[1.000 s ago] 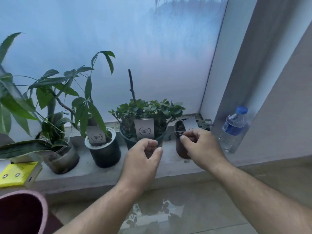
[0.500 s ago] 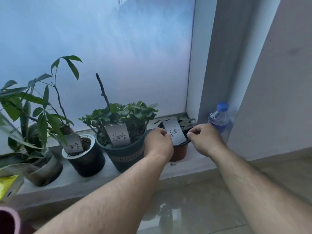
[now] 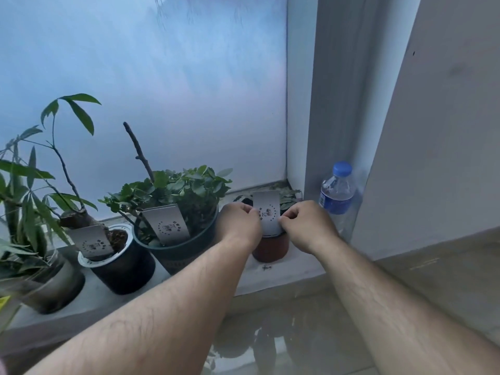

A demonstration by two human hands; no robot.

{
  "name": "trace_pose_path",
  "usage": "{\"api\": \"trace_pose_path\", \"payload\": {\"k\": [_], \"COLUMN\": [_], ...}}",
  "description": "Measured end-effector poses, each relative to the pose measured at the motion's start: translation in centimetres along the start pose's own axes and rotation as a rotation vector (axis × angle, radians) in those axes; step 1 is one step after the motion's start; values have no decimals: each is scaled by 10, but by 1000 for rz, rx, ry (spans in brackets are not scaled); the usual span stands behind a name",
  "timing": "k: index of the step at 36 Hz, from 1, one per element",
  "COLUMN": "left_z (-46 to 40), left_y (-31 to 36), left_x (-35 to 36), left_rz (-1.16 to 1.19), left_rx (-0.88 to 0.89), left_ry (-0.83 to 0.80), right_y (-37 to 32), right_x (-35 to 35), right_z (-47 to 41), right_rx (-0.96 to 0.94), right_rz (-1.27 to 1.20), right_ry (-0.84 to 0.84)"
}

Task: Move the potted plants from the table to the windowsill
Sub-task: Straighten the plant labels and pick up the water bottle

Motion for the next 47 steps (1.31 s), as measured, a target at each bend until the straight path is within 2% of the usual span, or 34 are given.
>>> {"api": "trace_pose_path", "payload": {"k": [4, 19, 28, 47], "left_z": [1, 9, 7, 9], "left_y": [1, -12, -6, 6], "left_x": [-1, 7, 9, 6], "left_rz": [21, 95, -114, -355], "left_rx": [26, -65, 23, 143], "left_ry": [1, -23, -99, -160], "right_y": [0, 8, 13, 12], "right_x": [-5, -2, 4, 0], "right_z": [3, 0, -2, 2], "right_rx": [6, 64, 70, 88], "right_rz": [-43, -219, -209, -135], "right_ry": [17, 71, 53, 38]}}
Point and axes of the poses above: each hand's wrist, its own z-axis away from the middle knuckle, its own x-axis out of the palm, y = z × x, the point moved 7 cm from there along -z, towards the middle knuckle, and after that the axes turned 2 degrees about x, right-handed, at the moved point
